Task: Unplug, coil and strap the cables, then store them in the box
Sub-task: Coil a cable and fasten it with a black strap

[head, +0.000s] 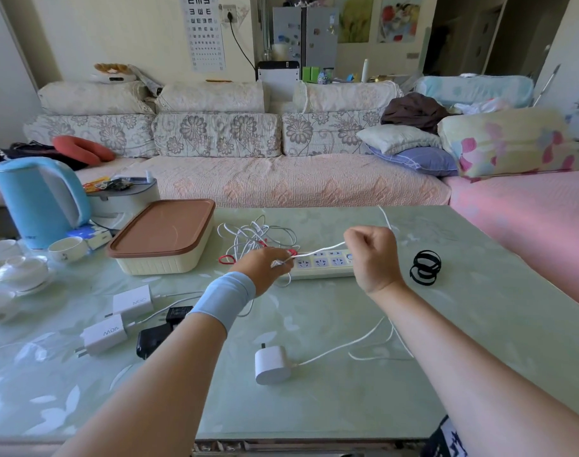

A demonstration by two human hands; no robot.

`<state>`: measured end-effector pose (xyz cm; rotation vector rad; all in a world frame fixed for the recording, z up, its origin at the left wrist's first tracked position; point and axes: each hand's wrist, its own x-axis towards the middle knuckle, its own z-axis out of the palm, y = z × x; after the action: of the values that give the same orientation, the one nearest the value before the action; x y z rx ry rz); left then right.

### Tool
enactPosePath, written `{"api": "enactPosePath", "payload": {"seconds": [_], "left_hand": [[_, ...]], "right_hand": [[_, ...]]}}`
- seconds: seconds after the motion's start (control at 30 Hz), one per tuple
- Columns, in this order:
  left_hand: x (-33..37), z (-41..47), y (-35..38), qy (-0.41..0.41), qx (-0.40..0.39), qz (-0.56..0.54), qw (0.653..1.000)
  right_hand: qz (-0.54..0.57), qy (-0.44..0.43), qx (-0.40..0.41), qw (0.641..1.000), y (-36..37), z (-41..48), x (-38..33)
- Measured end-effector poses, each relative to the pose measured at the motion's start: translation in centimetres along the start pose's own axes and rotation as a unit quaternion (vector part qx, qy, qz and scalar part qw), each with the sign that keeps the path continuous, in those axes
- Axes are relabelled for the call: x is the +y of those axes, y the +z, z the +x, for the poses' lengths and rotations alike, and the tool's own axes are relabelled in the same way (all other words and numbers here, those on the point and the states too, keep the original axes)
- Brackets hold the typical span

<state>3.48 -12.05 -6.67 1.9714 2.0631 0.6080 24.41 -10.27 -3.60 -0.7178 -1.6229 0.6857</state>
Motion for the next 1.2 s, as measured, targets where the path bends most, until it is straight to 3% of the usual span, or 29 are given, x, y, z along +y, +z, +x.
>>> {"api": "enactPosePath", "payload": {"seconds": [0.1, 0.17, 0.2, 0.23, 0.27, 0.3, 0.33, 0.43, 0.47, 0.53, 0.57, 0.63, 0.77, 0.93, 1.03, 1.2], "left_hand": [[0.1, 0.3, 0.1, 0.003, 0.024, 0.008, 1.000], [0.1, 0.2, -0.2, 0.014, 0.043, -0.013, 0.999], [0.1, 0.2, -0.5, 0.019, 0.053, -0.024, 0.998], [0.1, 0.2, -0.6, 0.024, 0.058, -0.029, 0.998], [0.3, 0.1, -0.7, 0.032, 0.053, -0.024, 0.998], [0.8, 0.0, -0.7, 0.045, 0.039, -0.011, 0.998], [1.4, -0.1, -0.6, 0.060, 0.016, 0.004, 0.998], [3.1, -0.3, 0.5, 0.097, -0.015, -0.014, 0.995], [3.3, -0.3, 0.6, 0.099, -0.005, -0.029, 0.995], [2.7, -0.2, 0.6, 0.083, 0.012, -0.046, 0.995], [1.9, -0.1, 0.6, 0.074, 0.010, -0.038, 0.996], [0.2, 0.0, 1.0, 0.072, -0.012, 0.028, 0.997], [-1.9, 0.5, 2.1, 0.080, 0.021, 0.206, 0.975], [-3.4, 2.1, 2.3, 0.064, 0.120, 0.202, 0.970], [-3.8, 2.6, 2.8, 0.055, 0.124, 0.196, 0.971], [-5.3, 3.7, 3.7, 0.050, 0.139, 0.247, 0.958]], "right_hand": [[0.012, 0.015, 0.022, 1.000, 0.4, -0.2, 0.1], [-0.135, 0.045, 0.013, 0.990, 0.1, 0.0, 0.8], [-0.265, 0.075, -0.009, 0.961, -0.1, 0.1, 1.5], [-0.403, 0.108, -0.037, 0.908, -0.4, 0.2, 2.2], [-0.497, 0.120, -0.067, 0.857, -0.6, 0.0, 2.4], [-0.535, 0.115, -0.096, 0.832, -0.6, -0.1, 2.6], [-0.526, 0.100, -0.123, 0.835, -0.2, -0.2, 2.7], [-0.327, 0.109, -0.229, 0.910, 1.7, -0.7, 1.3], [-0.290, 0.138, -0.262, 0.910, 2.4, -0.9, 0.9], [-0.336, 0.157, -0.299, 0.879, 3.1, -1.4, 1.0], [-0.383, 0.141, -0.298, 0.863, 3.0, -1.3, 0.9], [-0.411, 0.105, -0.253, 0.870, 2.4, -0.7, 1.0], [-0.268, 0.093, -0.188, 0.940, 2.0, 0.1, 1.7], [-0.147, 0.115, -0.156, 0.970, 1.6, 0.3, 3.4], [-0.167, 0.118, -0.178, 0.963, 1.7, 0.9, 3.8], [-0.248, 0.157, -0.314, 0.903, 2.5, 1.0, 5.3]]}}
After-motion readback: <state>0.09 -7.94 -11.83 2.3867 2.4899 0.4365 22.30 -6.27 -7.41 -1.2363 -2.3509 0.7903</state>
